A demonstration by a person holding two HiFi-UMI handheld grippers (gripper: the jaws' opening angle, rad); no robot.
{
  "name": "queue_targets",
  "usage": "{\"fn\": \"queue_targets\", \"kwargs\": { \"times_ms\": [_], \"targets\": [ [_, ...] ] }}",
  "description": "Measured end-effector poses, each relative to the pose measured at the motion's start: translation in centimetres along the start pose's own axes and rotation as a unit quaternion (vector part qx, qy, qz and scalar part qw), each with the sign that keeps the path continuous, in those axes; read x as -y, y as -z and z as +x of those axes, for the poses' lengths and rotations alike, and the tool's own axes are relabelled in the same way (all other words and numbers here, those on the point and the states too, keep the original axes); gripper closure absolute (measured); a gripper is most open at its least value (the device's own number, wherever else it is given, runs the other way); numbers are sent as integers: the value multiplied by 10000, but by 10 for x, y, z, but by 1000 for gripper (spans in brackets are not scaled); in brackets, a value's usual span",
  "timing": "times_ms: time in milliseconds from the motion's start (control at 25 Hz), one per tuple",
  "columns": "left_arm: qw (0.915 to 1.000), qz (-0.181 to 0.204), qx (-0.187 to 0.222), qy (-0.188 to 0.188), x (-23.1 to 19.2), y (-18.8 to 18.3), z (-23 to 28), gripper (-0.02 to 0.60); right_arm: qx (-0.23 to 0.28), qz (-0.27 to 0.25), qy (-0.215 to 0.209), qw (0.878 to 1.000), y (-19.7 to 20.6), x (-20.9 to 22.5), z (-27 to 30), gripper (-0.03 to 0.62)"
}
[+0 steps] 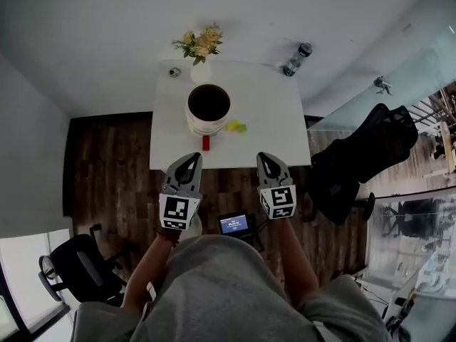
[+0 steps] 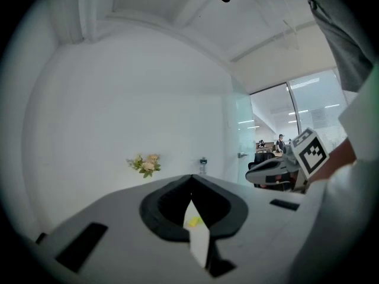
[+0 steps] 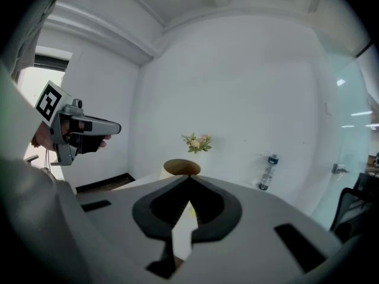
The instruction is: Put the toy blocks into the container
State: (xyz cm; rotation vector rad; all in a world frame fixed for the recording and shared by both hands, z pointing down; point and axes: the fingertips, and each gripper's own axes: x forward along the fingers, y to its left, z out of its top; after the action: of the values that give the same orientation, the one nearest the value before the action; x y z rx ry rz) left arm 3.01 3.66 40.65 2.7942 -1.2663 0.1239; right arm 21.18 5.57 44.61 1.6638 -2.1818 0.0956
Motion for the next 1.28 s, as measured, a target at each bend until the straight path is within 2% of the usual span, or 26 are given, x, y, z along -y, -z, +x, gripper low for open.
{"fn": "queue_targets", "kwargs": {
  "times_ms": [200, 360, 720, 880, 1280],
  "targets": [
    [9999, -77, -53, 42, -36, 9, 17, 575, -223, 37, 223, 9995, 0, 14, 47, 591],
    [9998, -101, -169, 71, -50, 16, 23, 575, -439, 4, 209, 9988, 9, 24, 72, 591],
    [9988, -35, -478, -128, -77, 32, 37, 575, -1079, 182, 78, 9940, 76, 54, 141, 588],
    [9977, -33, -633, -254, -84, 41, 44, 575, -1427, 442, -41, 9888, 112, 61, 166, 547],
    [9938, -87, -993, -492, -92, 64, 69, 575, -2392, 622, -499, 9677, 191, 63, 217, 411]
  ]
}}
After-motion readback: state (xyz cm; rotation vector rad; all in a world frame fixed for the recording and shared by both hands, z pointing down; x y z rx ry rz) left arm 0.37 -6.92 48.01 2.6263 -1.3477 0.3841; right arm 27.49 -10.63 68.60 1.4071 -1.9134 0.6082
